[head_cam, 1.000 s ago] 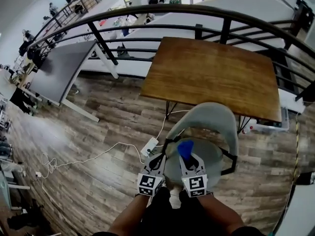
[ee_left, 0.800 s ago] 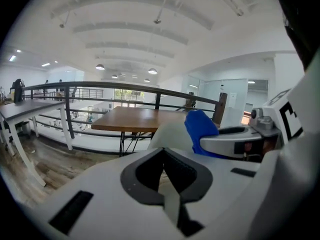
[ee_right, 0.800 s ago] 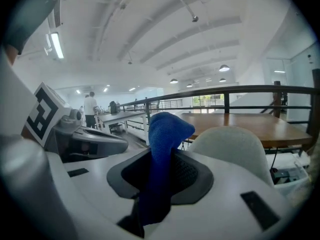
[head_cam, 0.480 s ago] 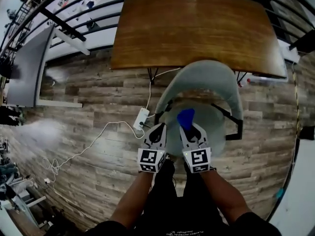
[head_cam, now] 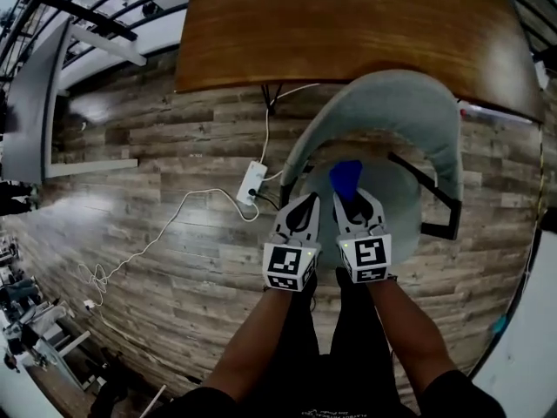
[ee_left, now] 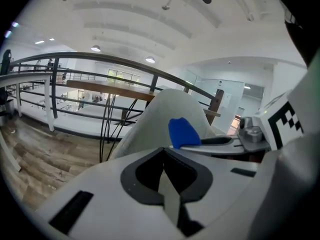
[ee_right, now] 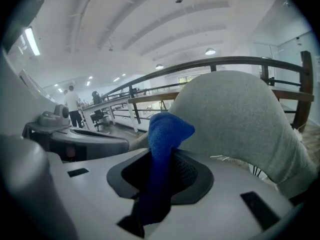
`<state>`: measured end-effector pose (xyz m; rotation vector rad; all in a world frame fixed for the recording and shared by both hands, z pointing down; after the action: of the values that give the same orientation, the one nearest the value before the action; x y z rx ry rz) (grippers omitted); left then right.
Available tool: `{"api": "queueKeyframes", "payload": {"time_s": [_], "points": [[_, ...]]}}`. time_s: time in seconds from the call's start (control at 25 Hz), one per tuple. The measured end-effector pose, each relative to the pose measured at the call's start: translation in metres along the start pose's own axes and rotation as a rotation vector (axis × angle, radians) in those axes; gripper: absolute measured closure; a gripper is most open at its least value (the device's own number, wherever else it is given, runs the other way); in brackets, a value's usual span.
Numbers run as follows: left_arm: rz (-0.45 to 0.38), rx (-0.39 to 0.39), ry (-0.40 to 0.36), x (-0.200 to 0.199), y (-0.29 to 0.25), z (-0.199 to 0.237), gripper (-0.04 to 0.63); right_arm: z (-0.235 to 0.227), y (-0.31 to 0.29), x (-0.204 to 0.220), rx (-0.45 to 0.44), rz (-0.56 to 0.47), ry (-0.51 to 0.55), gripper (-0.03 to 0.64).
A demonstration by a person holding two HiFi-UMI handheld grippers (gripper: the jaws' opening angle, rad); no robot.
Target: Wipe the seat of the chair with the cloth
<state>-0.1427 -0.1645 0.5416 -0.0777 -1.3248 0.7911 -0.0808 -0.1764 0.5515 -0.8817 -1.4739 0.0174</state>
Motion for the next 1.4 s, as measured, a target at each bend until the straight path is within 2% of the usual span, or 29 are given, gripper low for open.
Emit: {"api": "queueKeyframes", "payload": {"time_s": [0.32,0.92,1.24,1.4], "points": [[0.049,-0.021,0.036,0.047,-0.020,0.007,0.591,-0.013,-0.040,0.054,-0.009,0.078,-0.026,0.518],[0.136,-0.019,0.058,0.125,-0.043,0.012,0.591,-0.017,-0.113,0.143,-0.104,0.249,-0.033,0.518],[0.163,-0.050,0.082,0.147,-0.044,0.021,0.591,-0.004,-0.139,0.167,-0.158,0.322,-0.055,0.518],[0.179,-0.059,0.093,0.158,-0.044,0.024,0.591,-0.007,-0.144,0.175,-0.157,0.334,-0.047,0.518]]}}
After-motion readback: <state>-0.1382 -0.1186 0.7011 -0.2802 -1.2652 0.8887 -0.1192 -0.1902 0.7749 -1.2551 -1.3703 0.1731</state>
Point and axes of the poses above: the fingertips, and each gripper's own axes: y backward along the fingers, z to its left, x out of its underside, the point moved 1 cm from there along y, backward along the fingers, and after that the axes turned 1 degree about y, right-handed, at the moved point
